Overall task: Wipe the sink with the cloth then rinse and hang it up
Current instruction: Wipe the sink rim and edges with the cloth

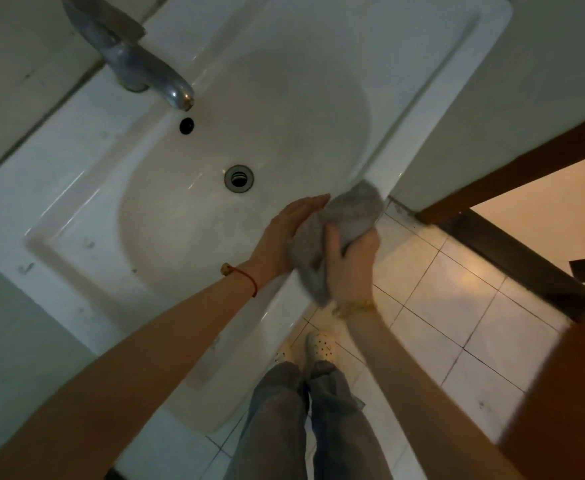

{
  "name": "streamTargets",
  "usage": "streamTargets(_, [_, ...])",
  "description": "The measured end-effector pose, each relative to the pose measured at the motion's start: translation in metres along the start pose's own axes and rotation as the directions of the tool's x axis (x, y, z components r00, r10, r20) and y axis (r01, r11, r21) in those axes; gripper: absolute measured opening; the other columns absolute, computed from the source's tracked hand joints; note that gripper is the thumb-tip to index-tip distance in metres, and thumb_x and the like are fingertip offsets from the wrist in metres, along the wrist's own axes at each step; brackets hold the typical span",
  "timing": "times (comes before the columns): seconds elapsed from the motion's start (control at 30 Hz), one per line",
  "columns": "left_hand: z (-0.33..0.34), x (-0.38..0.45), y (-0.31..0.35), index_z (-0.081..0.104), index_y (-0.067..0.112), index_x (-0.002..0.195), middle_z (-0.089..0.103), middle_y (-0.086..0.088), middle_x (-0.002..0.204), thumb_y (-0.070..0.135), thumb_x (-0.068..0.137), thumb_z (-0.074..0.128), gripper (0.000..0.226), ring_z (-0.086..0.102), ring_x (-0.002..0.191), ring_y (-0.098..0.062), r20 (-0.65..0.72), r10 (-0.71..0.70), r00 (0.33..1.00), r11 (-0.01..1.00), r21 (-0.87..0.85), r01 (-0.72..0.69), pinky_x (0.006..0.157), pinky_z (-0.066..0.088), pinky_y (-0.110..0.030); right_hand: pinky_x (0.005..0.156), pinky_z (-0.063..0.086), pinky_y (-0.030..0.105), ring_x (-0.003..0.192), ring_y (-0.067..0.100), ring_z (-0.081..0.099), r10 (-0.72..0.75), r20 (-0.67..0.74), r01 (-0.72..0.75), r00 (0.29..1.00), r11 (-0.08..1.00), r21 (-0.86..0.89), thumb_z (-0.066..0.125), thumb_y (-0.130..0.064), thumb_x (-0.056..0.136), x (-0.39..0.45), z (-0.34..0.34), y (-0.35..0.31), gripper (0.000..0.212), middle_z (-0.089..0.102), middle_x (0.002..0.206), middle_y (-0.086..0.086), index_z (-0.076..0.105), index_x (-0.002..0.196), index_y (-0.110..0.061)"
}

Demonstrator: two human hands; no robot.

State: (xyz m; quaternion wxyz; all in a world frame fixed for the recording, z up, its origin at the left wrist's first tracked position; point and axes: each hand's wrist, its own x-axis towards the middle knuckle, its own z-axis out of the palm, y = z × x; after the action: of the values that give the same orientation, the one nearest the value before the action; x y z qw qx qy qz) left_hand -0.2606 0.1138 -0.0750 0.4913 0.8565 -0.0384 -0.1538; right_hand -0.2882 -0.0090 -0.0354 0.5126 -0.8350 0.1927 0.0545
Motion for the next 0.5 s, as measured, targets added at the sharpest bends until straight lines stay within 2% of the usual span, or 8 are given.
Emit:
streamTargets(0.07, [0.0,0.0,-0.001,0.044,0.018,0.146,0.049,-0.004,0.148,0.038,0.091,0.053,0.059,0.043,0.138,-0.02,0.024,0.016,1.0,1.0,0.005,-0.016,0.118,0.033,-0.04,0.09,0.035,0.012,0.109,0.01,0.039,-0.019,0.045,0.02,0.999,0.999,-0.027,0.054,-0.039,0.091,-0.011,-0.001,0.003,0.057,0.036,0.124,0.003,0.031,0.133,-0.008])
streamTargets(0.1, [0.001,0.0,-0.001,0.045,0.017,0.146,0.05,-0.004,0.147,0.041,0.091,0.052,0.06,0.044,0.137,-0.02,0.013,0.016,1.0,1.0,0.021,-0.016,0.117,0.034,-0.039,0.091,0.036,0.014,0.109,0.013,0.041,-0.03,0.057,0.033,0.998,0.998,-0.048,0.054,-0.039,0.091,0.0,-0.005,-0.001,0.055,0.038,0.124,0.004,0.034,0.131,-0.006])
streamTargets(0.2, [0.001,-0.001,0.001,0.048,0.018,0.144,0.053,-0.004,0.145,0.046,0.096,0.041,0.056,0.046,0.134,-0.018,-0.038,-0.008,0.999,0.999,0.037,0.009,0.114,0.036,-0.035,0.097,0.046,0.038,0.11,0.032,0.053,-0.033,-0.004,0.032,0.999,0.998,-0.06,0.052,-0.037,0.093,0.076,-0.022,-0.016,0.052,0.052,0.124,0.017,0.047,0.122,0.006])
streamTargets(0.23, [0.001,-0.001,0.002,0.047,0.02,0.145,0.051,-0.001,0.146,0.043,0.1,0.04,0.051,0.045,0.135,-0.016,-0.035,-0.006,0.999,0.999,0.033,0.008,0.115,0.034,-0.034,0.098,0.045,0.041,0.112,0.034,0.053,-0.003,-0.059,-0.002,0.998,0.997,-0.08,0.051,-0.039,0.094,0.103,-0.028,-0.023,0.056,0.052,0.125,0.019,0.046,0.123,0.008])
streamTargets(0.33, [0.001,-0.002,0.003,0.043,0.021,0.148,0.048,0.001,0.149,0.033,0.104,0.041,0.045,0.039,0.139,-0.015,-0.025,0.017,1.0,0.998,0.063,-0.015,0.119,0.025,-0.029,0.103,0.037,0.034,0.121,0.029,0.044,0.07,-0.18,-0.103,0.981,0.978,-0.183,0.049,-0.047,0.093,0.133,-0.031,-0.034,0.066,0.041,0.134,0.019,0.033,0.133,0.003])
streamTargets(0.47, [-0.006,-0.005,0.009,0.048,0.014,0.144,0.053,-0.005,0.145,0.028,0.105,0.044,0.041,0.04,0.137,-0.021,-0.024,0.058,0.998,0.982,0.18,-0.053,0.113,0.018,-0.016,0.103,0.037,0.033,0.121,0.03,0.041,-0.066,-0.129,0.022,0.99,0.948,-0.317,0.046,-0.04,0.096,0.081,-0.024,-0.024,0.067,0.036,0.136,0.021,0.024,0.14,0.004])
streamTargets(0.5, [-0.011,-0.008,0.01,0.048,0.014,0.143,0.053,-0.005,0.145,0.027,0.104,0.045,0.041,0.039,0.138,-0.021,-0.02,0.069,0.997,0.975,0.211,-0.063,0.114,0.018,-0.017,0.105,0.038,0.035,0.122,0.03,0.041,-0.111,-0.101,0.067,0.989,0.928,-0.366,0.044,-0.038,0.097,0.062,-0.023,-0.018,0.066,0.035,0.138,0.022,0.021,0.142,0.004])
